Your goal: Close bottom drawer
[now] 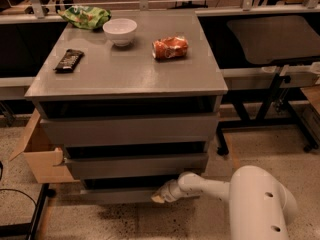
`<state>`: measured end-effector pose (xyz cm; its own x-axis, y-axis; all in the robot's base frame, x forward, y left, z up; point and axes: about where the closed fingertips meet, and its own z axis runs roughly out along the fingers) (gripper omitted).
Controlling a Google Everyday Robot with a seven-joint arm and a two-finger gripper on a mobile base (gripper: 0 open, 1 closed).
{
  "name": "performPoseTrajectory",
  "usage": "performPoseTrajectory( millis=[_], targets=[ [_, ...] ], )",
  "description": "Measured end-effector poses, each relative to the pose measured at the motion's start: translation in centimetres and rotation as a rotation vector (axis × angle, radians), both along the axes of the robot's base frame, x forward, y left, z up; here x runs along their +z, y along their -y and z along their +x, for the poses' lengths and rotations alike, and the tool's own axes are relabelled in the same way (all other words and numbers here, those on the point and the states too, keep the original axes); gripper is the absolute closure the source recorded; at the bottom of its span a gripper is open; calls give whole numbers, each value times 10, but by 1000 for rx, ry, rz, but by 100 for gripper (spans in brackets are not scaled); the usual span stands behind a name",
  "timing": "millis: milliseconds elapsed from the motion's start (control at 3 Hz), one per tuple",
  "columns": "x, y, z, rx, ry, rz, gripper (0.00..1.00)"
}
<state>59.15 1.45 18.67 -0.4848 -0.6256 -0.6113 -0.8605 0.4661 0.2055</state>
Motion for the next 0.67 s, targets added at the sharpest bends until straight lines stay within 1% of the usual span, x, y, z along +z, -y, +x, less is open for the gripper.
performPoseTrajectory(
  millis=[333, 667],
  targets=[
    [2, -2, 6, 3, 15, 7, 100],
    [9, -9, 26, 20, 60, 30, 100]
  ],
)
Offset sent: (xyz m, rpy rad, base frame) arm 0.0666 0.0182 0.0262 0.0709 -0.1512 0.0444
